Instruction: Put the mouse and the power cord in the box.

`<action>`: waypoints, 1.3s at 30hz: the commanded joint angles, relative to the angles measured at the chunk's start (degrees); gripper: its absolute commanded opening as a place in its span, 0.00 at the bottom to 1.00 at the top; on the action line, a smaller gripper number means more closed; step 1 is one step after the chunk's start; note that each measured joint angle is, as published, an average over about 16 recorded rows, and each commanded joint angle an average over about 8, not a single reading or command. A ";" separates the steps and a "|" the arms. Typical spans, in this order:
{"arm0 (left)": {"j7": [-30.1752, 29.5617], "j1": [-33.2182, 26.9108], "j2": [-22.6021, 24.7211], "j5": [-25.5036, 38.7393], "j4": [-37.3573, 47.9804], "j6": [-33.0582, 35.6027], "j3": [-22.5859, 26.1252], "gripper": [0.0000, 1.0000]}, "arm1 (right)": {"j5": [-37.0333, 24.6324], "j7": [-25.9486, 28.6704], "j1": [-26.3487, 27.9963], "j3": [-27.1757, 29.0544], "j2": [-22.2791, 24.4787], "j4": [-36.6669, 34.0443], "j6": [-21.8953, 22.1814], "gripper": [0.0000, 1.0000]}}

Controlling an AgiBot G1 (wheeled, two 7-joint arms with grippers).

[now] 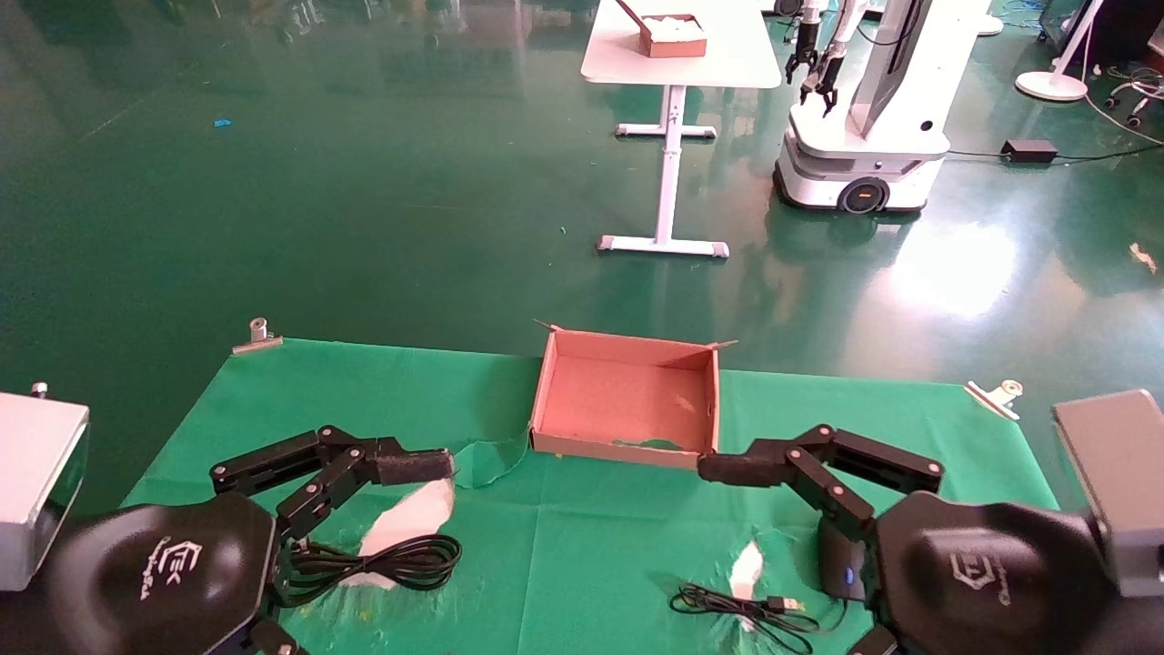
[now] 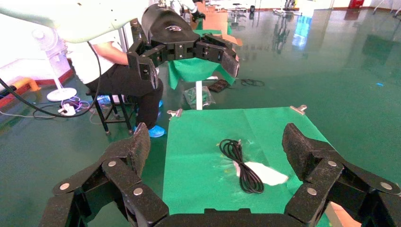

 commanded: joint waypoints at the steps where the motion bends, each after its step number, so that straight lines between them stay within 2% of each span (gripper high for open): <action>1: 0.00 0.00 0.00 0.00 0.00 0.00 0.00 1.00 | 0.00 0.00 0.00 0.00 0.00 0.00 0.00 1.00; 18: -0.06 0.08 0.01 0.08 0.05 0.01 0.08 1.00 | 0.03 0.00 -0.01 0.01 0.01 0.01 -0.02 1.00; 22: -0.24 -0.06 -0.41 3.18 -0.56 -0.33 1.28 1.00 | -0.90 -0.24 -0.36 -0.22 0.14 -0.03 0.51 1.00; 25: -1.07 -0.89 -1.03 9.01 -1.71 -1.12 3.44 1.00 | -3.60 -0.70 -1.03 -0.95 0.42 0.28 1.90 1.00; 30: -3.80 -4.94 -0.56 24.51 -3.29 -2.98 9.07 1.00 | -11.81 -1.03 -1.54 -3.48 0.63 0.92 5.67 1.00; 35: -7.24 -10.17 2.96 41.46 -3.39 -5.36 14.91 1.00 | -18.90 0.30 -0.11 -5.79 0.53 1.81 8.36 1.00; 39: -9.73 -13.01 7.06 53.22 -3.04 -8.04 18.84 1.00 | -21.25 1.61 0.87 -6.56 0.68 2.58 9.07 1.00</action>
